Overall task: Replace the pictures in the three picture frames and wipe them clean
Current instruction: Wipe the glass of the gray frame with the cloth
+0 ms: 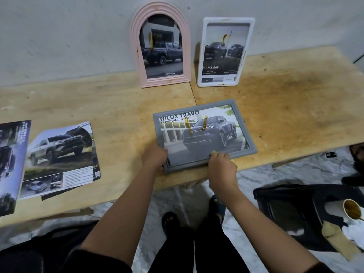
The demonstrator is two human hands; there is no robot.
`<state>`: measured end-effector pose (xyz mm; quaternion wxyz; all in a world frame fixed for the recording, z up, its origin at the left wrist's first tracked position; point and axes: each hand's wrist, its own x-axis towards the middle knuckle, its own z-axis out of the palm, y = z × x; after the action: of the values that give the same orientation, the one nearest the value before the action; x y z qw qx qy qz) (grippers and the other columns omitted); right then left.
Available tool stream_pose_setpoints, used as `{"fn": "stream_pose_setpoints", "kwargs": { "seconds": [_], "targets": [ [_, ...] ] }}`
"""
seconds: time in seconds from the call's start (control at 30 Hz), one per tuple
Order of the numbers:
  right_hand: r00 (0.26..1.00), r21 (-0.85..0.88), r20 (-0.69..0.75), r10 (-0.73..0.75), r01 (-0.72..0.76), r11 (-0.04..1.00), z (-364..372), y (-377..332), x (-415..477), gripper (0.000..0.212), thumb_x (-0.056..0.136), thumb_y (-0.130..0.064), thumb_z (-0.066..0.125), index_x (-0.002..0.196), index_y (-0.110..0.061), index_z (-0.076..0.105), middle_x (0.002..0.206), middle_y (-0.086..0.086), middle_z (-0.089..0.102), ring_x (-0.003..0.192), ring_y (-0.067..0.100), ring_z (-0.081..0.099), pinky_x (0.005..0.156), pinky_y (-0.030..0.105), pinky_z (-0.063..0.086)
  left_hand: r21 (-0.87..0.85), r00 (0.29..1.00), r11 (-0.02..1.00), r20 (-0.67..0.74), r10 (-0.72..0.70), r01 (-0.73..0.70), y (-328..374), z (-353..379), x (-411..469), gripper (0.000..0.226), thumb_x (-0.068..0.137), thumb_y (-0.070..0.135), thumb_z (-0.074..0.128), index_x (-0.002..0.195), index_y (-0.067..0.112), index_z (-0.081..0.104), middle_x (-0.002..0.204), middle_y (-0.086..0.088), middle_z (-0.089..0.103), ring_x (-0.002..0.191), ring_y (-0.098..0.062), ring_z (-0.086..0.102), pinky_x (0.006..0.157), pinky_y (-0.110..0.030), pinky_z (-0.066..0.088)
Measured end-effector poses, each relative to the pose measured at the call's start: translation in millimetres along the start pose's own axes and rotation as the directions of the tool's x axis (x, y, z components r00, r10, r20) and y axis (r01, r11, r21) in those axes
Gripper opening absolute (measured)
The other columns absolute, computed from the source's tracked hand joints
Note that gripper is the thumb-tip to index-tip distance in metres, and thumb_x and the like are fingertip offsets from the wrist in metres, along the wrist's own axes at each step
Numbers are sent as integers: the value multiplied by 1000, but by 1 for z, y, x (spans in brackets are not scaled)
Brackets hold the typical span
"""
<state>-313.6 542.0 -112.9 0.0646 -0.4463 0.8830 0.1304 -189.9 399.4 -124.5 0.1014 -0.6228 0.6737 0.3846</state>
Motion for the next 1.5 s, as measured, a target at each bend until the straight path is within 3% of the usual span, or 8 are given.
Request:
{"fn": "stream_pose_setpoints", "kwargs": {
  "seconds": [0.3, 0.5, 0.73, 1.0, 1.2, 1.33, 1.43, 1.5],
  "targets": [
    [906, 34, -179, -383, 394, 918, -4, -89, -44, 22, 51, -11, 52, 68, -12, 67, 58, 5, 60, 51, 17, 56, 34, 21, 40, -45, 999, 998, 12, 35, -35, 0, -2, 0, 37, 96, 32, 44, 121, 7, 56, 113, -14, 64, 93, -29, 60, 69, -29, 40],
    [890, 84, -250, -380, 411, 908, -1, -86, -44, 17, 56, -15, 58, 70, -17, 67, 60, -1, 60, 54, 13, 56, 36, 20, 39, -107, 994, 993, 96, 58, -47, 0, -18, 3, 31, 90, 23, 56, 108, -1, 59, 99, -20, 67, 56, -25, 59, 59, -32, 55],
    [889, 256, -253, -382, 442, 860, 11, -77, -42, 31, 65, -12, 51, 90, -15, 68, 78, 0, 65, 68, 18, 62, 43, 28, 48, -116, 995, 993, 91, 48, -37, 2, -21, 4, 19, 88, 18, 60, 98, 3, 54, 82, -14, 60, 49, -19, 58, 37, -22, 48],
    [695, 324, -243, -677, 716, 618, 17, -51, -43, 30, 68, -18, 47, 83, -26, 71, 84, -8, 67, 74, 15, 62, 59, 21, 50, -187, 995, 982, 101, -3, 22, 5, -28, 1, 21, 84, 19, 66, 89, 2, 54, 63, -8, 58, 42, -19, 58, 38, -25, 50],
    [982, 928, -140, -127, 174, 328, -17, 12, -11, 29, 93, -5, 50, 116, -13, 65, 109, -7, 65, 103, 13, 60, 83, 10, 43, -65, 977, 988, -171, 129, -142, 0, -4, -16, 27, 86, 24, 57, 107, 8, 51, 103, -10, 59, 82, -24, 54, 62, -30, 38],
    [964, 957, -136, 231, 67, 281, -39, 53, 44, 33, 98, -14, 44, 128, -9, 56, 127, 3, 59, 119, 18, 52, 97, 22, 39, 57, 926, 988, -344, 154, -143, 0, 13, -12, 46, 84, 20, 54, 126, 7, 42, 125, -12, 45, 114, -29, 43, 91, -39, 37],
    [962, 908, -157, 222, 52, 416, -37, 62, 87, 41, 100, -20, 37, 140, -9, 41, 142, 8, 45, 131, 22, 40, 105, 29, 32, 16, 924, 986, -347, 162, -167, -2, 20, 0, 56, 85, 18, 50, 138, 8, 32, 141, -12, 34, 131, -29, 30, 110, -45, 26],
    [991, 719, -111, 78, 26, 694, -20, 54, 109, 51, 100, -30, 33, 147, -10, 26, 153, 10, 27, 142, 25, 21, 115, 43, 18, -4, 922, 982, -344, 176, -189, -4, 26, 6, 58, 90, 19, 42, 144, 8, 22, 150, -10, 23, 140, -26, 17, 117, -48, 10]
  ]
}}
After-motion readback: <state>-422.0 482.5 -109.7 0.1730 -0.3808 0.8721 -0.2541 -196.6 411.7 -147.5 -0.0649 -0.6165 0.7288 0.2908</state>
